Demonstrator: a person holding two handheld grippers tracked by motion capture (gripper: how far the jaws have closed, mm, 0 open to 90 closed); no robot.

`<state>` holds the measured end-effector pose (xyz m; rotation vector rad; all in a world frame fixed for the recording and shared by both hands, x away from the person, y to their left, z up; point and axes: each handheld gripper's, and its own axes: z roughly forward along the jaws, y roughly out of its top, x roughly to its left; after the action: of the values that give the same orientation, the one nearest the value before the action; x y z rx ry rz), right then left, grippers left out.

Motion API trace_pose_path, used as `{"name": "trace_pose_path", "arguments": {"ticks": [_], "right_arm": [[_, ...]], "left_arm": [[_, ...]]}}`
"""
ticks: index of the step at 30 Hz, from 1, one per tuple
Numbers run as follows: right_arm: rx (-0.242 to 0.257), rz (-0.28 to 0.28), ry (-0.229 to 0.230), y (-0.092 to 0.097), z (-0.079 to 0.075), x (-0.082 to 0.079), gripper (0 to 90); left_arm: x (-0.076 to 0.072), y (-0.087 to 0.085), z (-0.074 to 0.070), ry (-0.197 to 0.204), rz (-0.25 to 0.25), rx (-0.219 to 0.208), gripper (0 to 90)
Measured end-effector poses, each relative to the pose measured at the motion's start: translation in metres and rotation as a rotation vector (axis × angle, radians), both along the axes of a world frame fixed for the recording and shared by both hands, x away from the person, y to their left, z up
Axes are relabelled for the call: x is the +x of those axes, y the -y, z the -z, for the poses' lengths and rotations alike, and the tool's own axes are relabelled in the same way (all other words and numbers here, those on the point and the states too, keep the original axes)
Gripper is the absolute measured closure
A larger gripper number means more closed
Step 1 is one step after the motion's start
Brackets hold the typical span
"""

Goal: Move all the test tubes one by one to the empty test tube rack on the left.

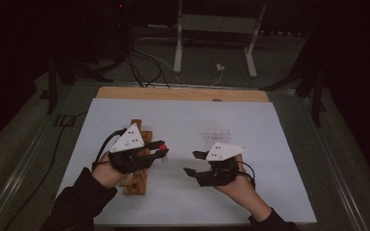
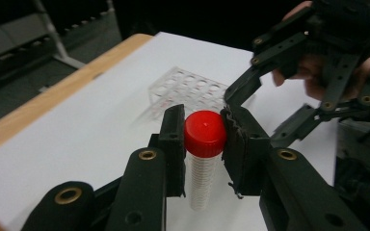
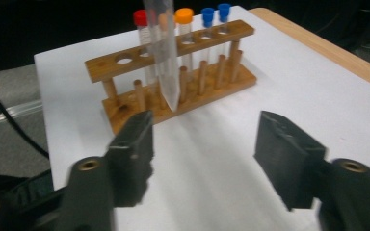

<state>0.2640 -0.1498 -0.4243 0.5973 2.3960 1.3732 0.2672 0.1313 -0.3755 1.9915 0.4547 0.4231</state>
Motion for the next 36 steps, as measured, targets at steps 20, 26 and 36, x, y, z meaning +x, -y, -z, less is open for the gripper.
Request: {"name": "trace_pose_path", "arguments": {"ticks": [20,26,36], "right_arm": [[0.065,0.099,-0.032,0.024,0.003,0.001,0.0],[0.067,0.102,-0.029,0.027,0.003,0.001,0.0],[0.057,0.09,-0.031,0.024,0.005,0.0,0.0]], "left_arm": [[-0.015,-0.047,-0.011,0.041,-0.109,0.001,72.0],[-0.022,-0.063,-0.012,0.054,-0.148,0.01,72.0],[-0.033,-0.083,-0.002,0.041,-0.196,0.005,72.0]]}}
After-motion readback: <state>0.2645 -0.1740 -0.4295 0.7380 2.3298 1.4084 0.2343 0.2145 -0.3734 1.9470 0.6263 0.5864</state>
